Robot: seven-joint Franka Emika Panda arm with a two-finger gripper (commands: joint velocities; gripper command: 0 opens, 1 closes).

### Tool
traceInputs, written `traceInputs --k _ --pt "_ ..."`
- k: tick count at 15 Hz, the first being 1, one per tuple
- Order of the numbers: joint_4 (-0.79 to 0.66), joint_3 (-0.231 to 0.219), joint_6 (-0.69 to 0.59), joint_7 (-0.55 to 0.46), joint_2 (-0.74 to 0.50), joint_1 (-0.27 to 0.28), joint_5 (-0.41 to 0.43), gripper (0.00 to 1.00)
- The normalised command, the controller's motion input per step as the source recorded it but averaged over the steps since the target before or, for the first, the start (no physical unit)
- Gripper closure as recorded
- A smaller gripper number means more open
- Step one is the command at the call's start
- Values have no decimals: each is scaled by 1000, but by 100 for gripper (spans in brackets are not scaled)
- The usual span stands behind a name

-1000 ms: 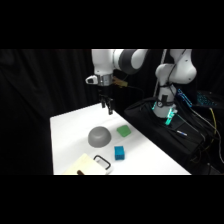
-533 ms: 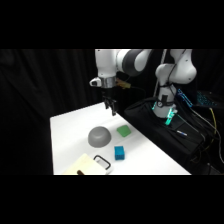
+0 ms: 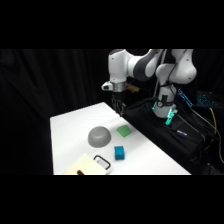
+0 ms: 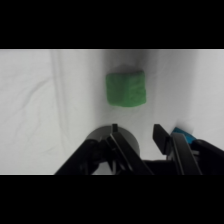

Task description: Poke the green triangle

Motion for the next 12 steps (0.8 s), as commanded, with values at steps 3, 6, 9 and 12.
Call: traceInputs --k 3,6,9,12 --pt "-314 -32 403 -77 -118 -46 76 100" --pt "-200 -29 380 -138 82 -25 130 98" --pt "-103 2 353 -142 260 0 132 97" --pt "8 35 463 -134 414 7 115 97"
